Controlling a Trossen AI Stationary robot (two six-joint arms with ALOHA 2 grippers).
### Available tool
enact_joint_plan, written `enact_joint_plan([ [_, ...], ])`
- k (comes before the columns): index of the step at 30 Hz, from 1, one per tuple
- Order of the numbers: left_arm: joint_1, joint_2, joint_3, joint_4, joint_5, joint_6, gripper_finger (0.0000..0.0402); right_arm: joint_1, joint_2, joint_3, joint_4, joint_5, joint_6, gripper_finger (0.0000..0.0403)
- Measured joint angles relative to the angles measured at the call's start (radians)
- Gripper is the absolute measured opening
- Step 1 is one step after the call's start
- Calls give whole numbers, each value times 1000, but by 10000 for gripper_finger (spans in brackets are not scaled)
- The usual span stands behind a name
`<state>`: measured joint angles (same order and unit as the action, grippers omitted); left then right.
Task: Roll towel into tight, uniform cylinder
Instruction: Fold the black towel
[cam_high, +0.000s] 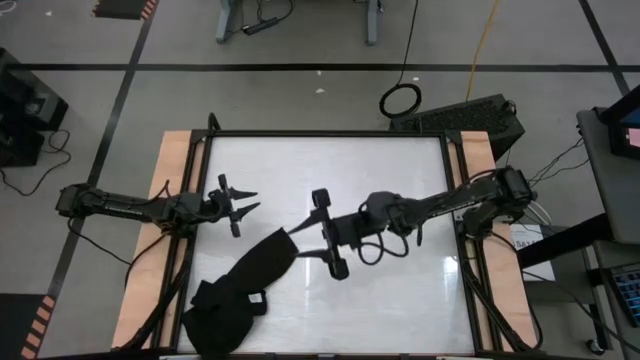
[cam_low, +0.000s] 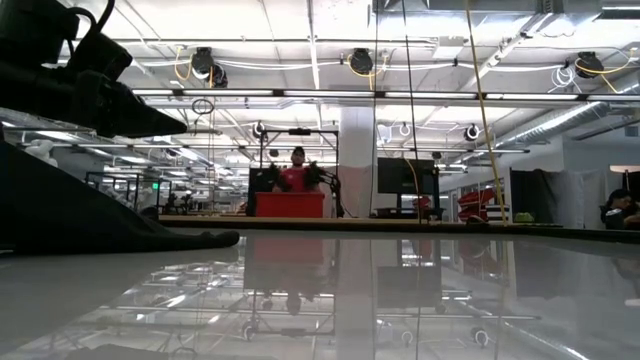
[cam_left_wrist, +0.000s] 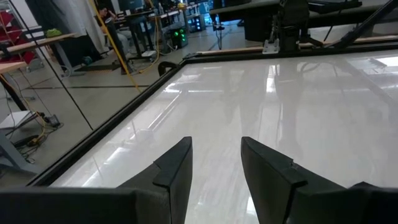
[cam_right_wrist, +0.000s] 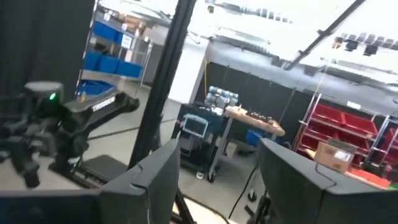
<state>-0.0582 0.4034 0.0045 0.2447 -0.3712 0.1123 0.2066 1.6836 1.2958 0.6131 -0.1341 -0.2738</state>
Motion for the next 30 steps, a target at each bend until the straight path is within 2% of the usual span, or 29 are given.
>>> enact_joint_plan([
  [4,0,0,0,0,0,0,143,-19,0,130,-257,-4,59,208],
  [8,0,0,0,0,0,0,143,-30,0,243,-538,-3,23,208],
  [12,0,0,0,0,0,0,143,-44,0,303,-798,-1,20,208],
  [17,0,0,0,0,0,0,143,-56,12,312,-1073,4,48,208],
  [22,0,0,0,0,0,0,143,-59,121,311,-1198,3,45,208],
  [30,0,0,0,0,0,0,143,-46,356,311,-1076,1,-2,208],
])
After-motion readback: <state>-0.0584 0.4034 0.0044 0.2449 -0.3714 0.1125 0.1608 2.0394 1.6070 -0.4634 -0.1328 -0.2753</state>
